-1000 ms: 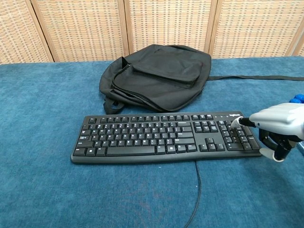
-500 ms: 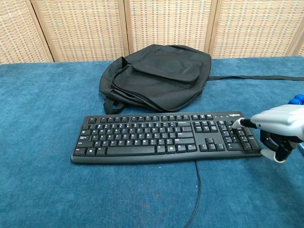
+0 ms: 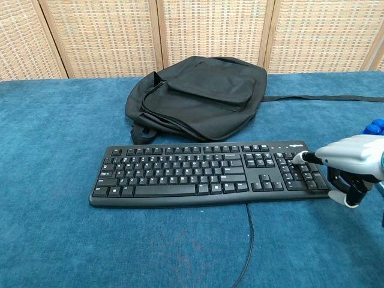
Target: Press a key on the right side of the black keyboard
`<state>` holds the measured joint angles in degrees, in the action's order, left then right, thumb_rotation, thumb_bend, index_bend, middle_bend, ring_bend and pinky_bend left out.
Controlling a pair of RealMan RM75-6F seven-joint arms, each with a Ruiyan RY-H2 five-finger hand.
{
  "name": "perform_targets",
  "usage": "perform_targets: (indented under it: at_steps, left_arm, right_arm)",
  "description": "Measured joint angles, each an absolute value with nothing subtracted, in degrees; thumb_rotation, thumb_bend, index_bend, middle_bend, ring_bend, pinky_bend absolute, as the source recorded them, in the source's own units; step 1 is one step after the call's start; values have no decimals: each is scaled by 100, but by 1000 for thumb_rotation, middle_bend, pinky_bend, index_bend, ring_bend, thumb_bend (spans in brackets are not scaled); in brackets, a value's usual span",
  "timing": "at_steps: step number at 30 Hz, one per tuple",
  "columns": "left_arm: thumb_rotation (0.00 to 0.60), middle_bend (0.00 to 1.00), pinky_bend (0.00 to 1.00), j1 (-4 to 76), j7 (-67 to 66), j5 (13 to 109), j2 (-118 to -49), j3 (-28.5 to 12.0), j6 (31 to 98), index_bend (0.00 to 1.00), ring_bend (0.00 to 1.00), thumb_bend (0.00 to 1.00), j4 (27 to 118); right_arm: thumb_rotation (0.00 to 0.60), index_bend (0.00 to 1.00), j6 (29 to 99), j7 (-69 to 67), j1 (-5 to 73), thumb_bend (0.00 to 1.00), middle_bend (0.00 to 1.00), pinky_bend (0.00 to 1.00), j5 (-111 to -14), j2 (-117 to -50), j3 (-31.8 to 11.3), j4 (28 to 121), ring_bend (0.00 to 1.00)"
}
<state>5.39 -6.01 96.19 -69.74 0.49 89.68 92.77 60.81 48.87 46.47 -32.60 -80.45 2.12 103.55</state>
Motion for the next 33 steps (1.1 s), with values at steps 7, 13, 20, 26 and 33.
perform_targets:
  at_steps: [7,13,20,26,33]
  left_arm:
    - [600,0,0,539,-604,9621,-6971,51,8971,0,0,0,9290]
    - [600,0,0,537,-600,9629,-6968,56,8976,0,0,0,9290]
    - [600,0,0,527,-545,9602,-6948,45,8995,0,0,0,9295]
    - [600,0,0,513,-577,9610,-6961,37,9030,0,0,0,9303]
    - [600,0,0,512,-653,9557,-6991,32,8986,0,0,0,9293]
  right_arm:
    - [600,66,6233,4915,4672,555,750,485,-3329,-7941,206,10514,655]
    - [600,66,6503,4938,4655,553,737,485,-3541,-7745,187,10814,655]
    - [600,29,7039,4470,4287,504,489,483,-4527,-7356,271,11160,402]
    - [600,0,7720,3097,3523,437,91,286,-6379,-6983,624,11072,43]
    - [600,0,8937,1258,2261,373,0,63,-8197,-6716,1111,10137,0]
